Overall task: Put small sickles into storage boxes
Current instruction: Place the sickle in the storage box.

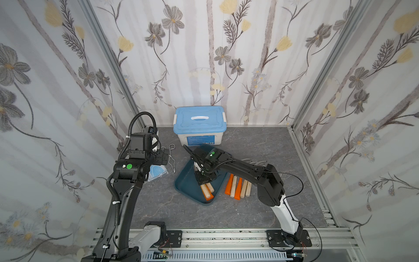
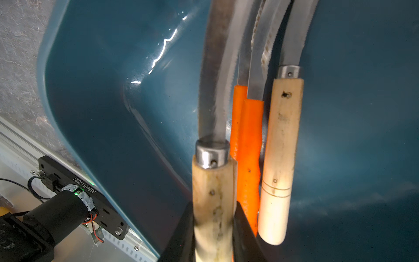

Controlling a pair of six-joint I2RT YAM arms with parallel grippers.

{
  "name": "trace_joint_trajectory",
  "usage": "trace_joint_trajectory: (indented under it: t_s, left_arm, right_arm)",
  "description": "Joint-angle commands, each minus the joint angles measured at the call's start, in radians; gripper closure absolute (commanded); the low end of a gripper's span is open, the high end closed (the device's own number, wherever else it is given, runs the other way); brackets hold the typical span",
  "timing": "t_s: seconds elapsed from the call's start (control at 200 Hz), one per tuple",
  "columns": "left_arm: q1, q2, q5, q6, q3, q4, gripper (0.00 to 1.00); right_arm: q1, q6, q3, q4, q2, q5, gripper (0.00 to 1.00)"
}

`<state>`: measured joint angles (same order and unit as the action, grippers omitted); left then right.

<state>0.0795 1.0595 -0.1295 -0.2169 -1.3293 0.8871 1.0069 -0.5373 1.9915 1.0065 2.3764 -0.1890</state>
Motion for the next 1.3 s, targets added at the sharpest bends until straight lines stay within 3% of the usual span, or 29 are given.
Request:
trace_joint_trajectory:
  t_s: [0.0, 0.934, 1.299]
  left_arm:
    - [-0.001, -0.004, 0.010, 0.001, 0.003, 0.003, 0.00]
    - [-0.001, -0.004, 0.014, 0.011, 0.005, -0.011, 0.00]
    - [-0.024, 0.017, 0.034, 0.040, -0.010, -0.020, 0.00]
  right_arm:
    - [0.004, 0.007, 0.008, -0.018, 0.010, -0.016, 1.00]
    - [0.019, 0.022, 0.013, -0.003, 0.052, -0.034, 1.00]
    - [0.019, 0.023, 0.016, -0.003, 0.051, -0.024, 0.94]
